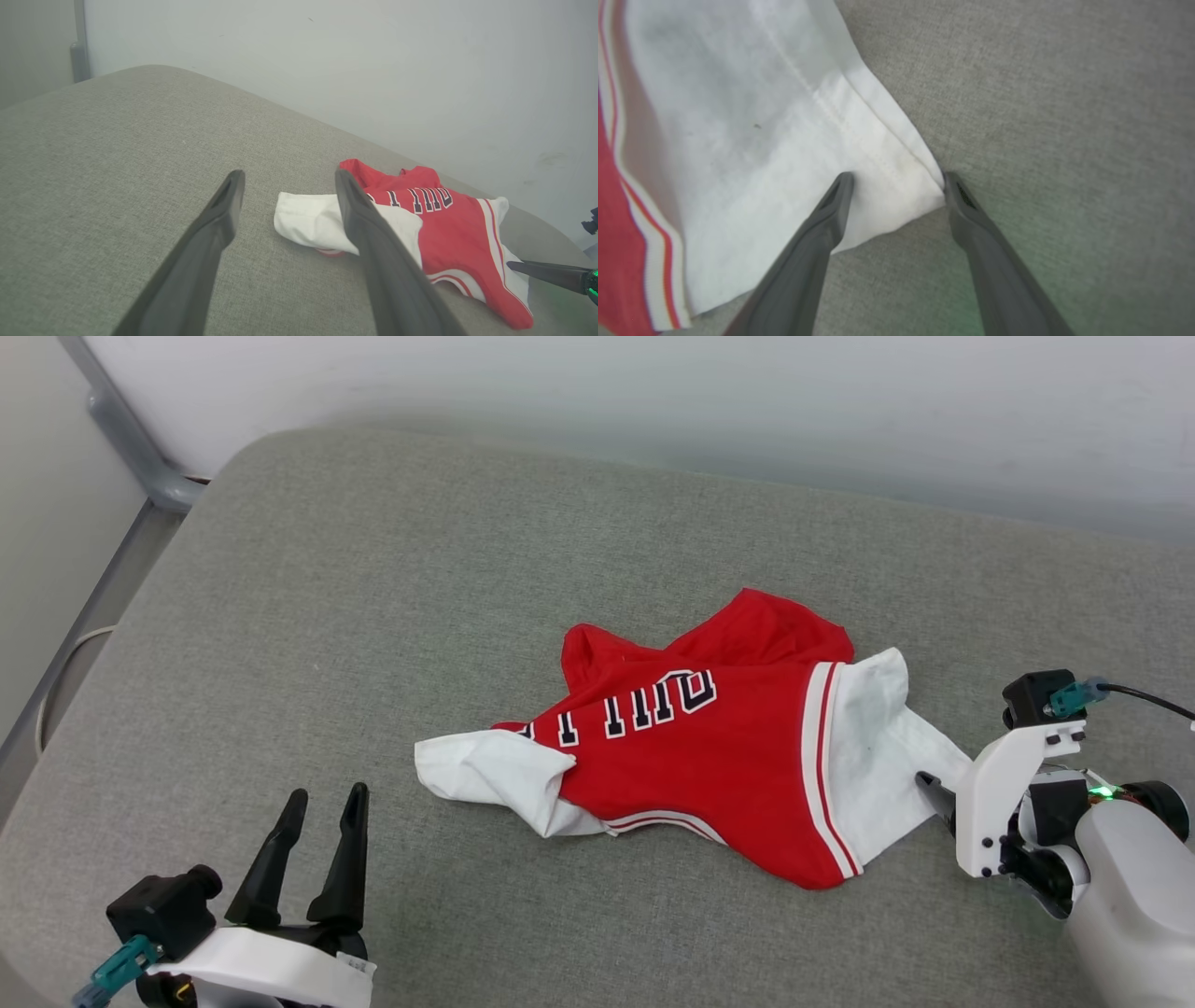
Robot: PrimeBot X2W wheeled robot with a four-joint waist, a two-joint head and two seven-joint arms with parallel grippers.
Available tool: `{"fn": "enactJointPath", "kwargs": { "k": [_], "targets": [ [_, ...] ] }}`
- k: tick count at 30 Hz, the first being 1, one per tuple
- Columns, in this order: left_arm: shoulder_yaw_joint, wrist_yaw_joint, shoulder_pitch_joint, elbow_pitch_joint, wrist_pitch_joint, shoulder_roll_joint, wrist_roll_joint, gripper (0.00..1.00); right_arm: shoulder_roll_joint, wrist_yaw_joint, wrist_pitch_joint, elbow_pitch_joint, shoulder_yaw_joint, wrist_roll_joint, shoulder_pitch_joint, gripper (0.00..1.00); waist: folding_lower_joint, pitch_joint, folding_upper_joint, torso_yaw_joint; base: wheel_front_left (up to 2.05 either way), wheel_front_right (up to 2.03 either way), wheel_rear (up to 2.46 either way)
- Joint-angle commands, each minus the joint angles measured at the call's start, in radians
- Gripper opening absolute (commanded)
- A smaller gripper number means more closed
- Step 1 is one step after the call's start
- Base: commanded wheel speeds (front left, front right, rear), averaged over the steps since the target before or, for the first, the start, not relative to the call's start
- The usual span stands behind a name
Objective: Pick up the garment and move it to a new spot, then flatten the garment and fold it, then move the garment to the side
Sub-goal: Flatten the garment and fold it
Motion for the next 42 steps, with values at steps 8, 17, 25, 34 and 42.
{"fn": "enactJointPath", "kwargs": {
  "k": [8, 17, 25, 34, 42],
  "targets": [
    [-0.011, -0.003, -0.031, 0.014, -0.004, -0.005, 0.007, 1.00, -0.003, -0.001, -0.007, 0.096, 0.002, -0.051, -0.016, 0.00, 0.0000, 0.009, 0.0000, 0.009, 0.00, 0.00, 0.00],
    [0.006, -0.003, -0.020, 0.010, -0.004, -0.013, 0.017, 1.00, -0.084, -0.001, -0.042, 0.062, -0.131, -0.038, -0.043, 0.00, 0.0000, -0.008, 0.0000, -0.054, 0.00, 0.00, 0.00],
    [0.005, -0.002, -0.008, 0.021, -0.004, -0.025, 0.010, 1.00, -0.175, -0.001, -0.021, -0.008, -0.327, -0.100, 0.141, 0.00, 0.0000, -0.014, 0.0000, -0.077, 0.00, 0.00, 0.00],
    [-0.030, -0.003, -0.016, 0.032, -0.004, -0.009, -0.014, 1.00, -0.090, -0.001, -0.078, -0.079, -0.477, -0.216, 0.204, 0.94, 0.0000, -0.024, 0.0000, -0.076, 0.00, 0.00, 0.00],
    [-0.055, -0.002, 0.002, 0.013, -0.004, 0.042, -0.018, 1.00, -0.037, -0.001, -0.174, -0.209, -0.570, -0.284, 0.239, 1.00, 0.0000, -0.051, 0.0000, -0.077, 0.00, 0.00, 0.00]
  ]
}}
